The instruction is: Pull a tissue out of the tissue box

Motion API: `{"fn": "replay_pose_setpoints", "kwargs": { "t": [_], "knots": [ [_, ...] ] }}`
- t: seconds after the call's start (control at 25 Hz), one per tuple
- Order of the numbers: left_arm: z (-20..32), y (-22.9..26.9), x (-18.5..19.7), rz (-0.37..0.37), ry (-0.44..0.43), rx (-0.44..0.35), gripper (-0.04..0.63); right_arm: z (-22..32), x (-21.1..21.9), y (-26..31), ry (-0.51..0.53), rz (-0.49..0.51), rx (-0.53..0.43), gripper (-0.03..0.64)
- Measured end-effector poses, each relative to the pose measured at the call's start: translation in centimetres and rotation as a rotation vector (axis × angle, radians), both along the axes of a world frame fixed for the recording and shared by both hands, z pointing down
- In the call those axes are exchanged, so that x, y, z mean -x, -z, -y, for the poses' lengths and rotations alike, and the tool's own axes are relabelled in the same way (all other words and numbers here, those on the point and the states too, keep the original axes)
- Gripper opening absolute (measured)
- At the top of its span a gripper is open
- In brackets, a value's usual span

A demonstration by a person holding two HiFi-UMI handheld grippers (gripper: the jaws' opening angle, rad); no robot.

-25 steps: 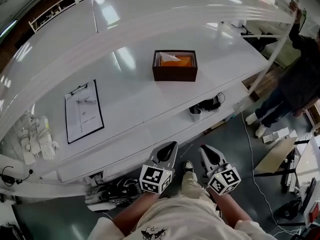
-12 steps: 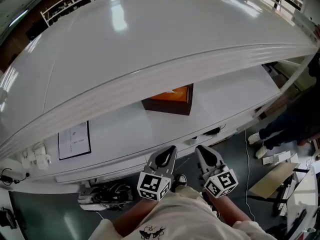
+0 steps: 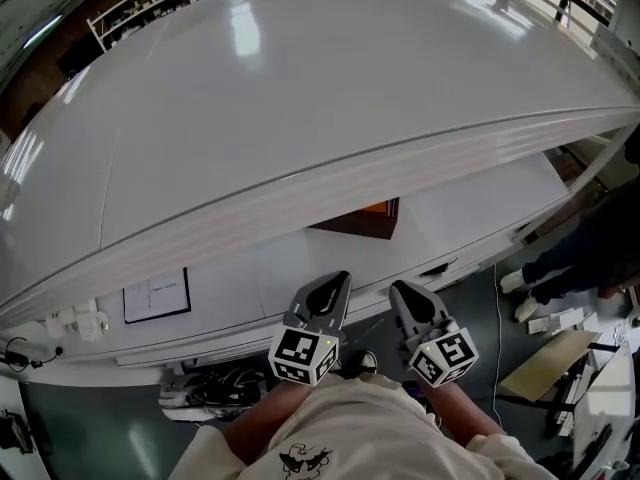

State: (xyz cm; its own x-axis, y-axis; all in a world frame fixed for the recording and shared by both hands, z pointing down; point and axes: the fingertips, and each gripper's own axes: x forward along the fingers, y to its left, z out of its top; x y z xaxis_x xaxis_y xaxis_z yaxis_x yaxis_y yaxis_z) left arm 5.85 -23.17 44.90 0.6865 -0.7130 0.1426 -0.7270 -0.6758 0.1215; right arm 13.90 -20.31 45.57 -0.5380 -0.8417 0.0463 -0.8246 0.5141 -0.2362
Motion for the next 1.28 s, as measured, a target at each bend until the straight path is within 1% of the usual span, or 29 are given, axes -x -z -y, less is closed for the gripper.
{"fn": "replay_pose_setpoints", "kwargs": {
  "t": [0.16, 0.32, 0.48, 0.6, 0.72, 0.88, 0.96, 1.08, 1.28],
  "knots": [
    [0.7, 0.7, 0.2, -0.003, 0.002, -0.009, 0.006, 0.9, 0.6, 0.9, 0.02, -0.001, -0.014, 0.017],
    [2.6, 2.2, 1.4, 0.009, 0.027, -0.041, 0.006, 2.4, 0.5, 2.4, 0.042, -0.021, -0.042, 0.017],
    [4.9, 3.5, 2.2, 0.024, 0.046, -0.066, 0.006, 4.5, 0.5, 4.5, 0.068, -0.062, -0.085, 0.017],
    [6.0, 4.2, 2.5, 0.02, 0.053, -0.073, 0.006, 6.1, 0.7, 5.4, 0.085, -0.084, -0.105, 0.017],
    [7.4, 4.5, 2.5, 0.016, 0.054, -0.066, 0.006, 7.6, 1.2, 6.8, 0.107, -0.129, -0.134, 0.017],
    [10.0, 5.7, 3.1, 0.014, 0.078, -0.06, 0.008, 10.1, 1.9, 8.4, 0.154, -0.18, -0.158, 0.018],
    [10.7, 6.2, 3.2, 0.03, 0.079, -0.071, 0.014, 11.3, 2.2, 9.0, 0.179, -0.208, -0.16, 0.068],
    [11.3, 6.4, 3.2, 0.039, 0.074, -0.066, 0.015, 13.0, 2.8, 9.2, 0.219, -0.254, -0.15, 0.086],
    [11.4, 6.3, 3.3, 0.023, 0.07, -0.045, 0.018, 14.3, 4.7, 9.5, 0.301, -0.329, -0.14, 0.107]
  ]
}}
